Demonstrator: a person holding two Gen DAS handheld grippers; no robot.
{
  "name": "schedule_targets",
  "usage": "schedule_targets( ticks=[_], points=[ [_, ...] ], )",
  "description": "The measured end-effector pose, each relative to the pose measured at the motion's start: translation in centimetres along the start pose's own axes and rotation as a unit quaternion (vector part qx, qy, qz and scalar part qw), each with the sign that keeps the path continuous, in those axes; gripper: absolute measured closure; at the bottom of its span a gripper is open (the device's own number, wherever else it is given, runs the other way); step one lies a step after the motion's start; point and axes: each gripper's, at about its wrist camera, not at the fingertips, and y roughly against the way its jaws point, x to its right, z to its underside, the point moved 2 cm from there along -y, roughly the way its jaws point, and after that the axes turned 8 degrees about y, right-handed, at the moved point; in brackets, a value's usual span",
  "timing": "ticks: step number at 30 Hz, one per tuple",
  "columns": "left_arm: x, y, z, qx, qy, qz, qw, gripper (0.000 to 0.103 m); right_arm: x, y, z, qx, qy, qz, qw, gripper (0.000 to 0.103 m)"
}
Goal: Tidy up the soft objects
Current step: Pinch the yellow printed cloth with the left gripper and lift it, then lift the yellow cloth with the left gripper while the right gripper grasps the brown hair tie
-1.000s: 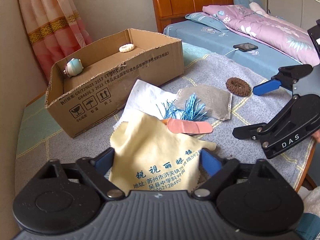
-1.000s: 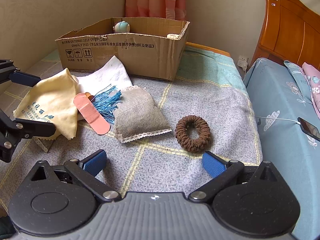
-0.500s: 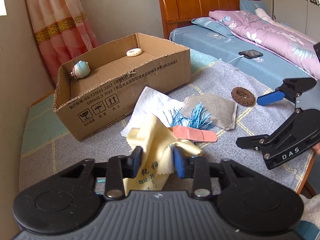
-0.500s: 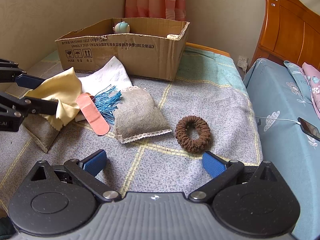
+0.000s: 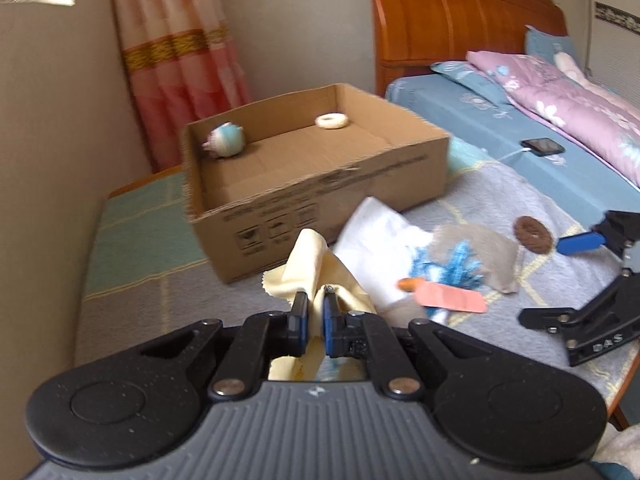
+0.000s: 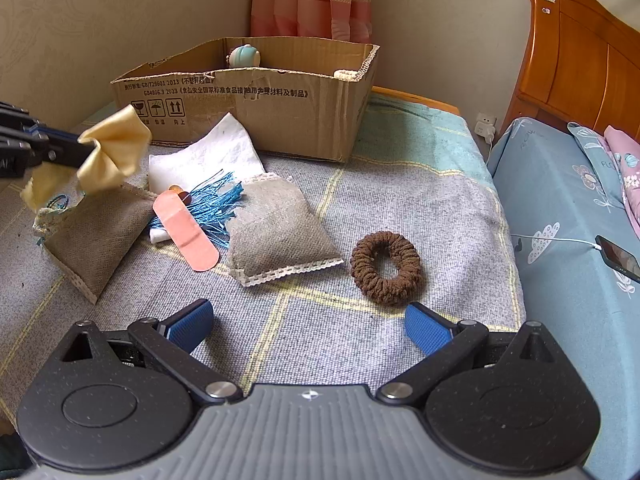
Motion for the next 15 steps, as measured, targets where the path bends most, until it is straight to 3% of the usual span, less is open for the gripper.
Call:
schedule_targets(
  ticks=[4,8,9,11,13,15],
  points=[
    [-2.5,-1.6,0.5,-0.021,0.036,-0.026,0.9988,0.095,0.0,0.0,0.0,0.0,0.0,0.0,1.0,0.0],
    [-3.9,-3.2,1.5,-0.043,0.064,-0.039,0.9963,0.087,0.0,0.0,0.1,-0.001,0.0,0.0,1.0,0.0],
    [-3.9,-3.3,1.8,-0.044,0.064,-0.041,0.9962,0.083,0.0,0.0,0.0,-0.002,0.001,0.0,1.0,0.0],
    [-3.9,-3.6,2.1,-0.042,0.067,-0.043,0.996,0.057,0.0,0.0,0.0,-0.003,0.001,0.0,1.0,0.0],
    [-3.8,-3.8,2.4,-0.036,0.07,-0.048,0.9958,0.04,0.0,0.0,0.0,-0.004,0.0,0.001,1.0,0.0],
    [-3.7,-4.0,2.4,-0.032,0.064,-0.054,0.9959,0.038,0.0,0.1,0.0,-0.005,-0.001,0.003,1.0,0.0]
  ],
)
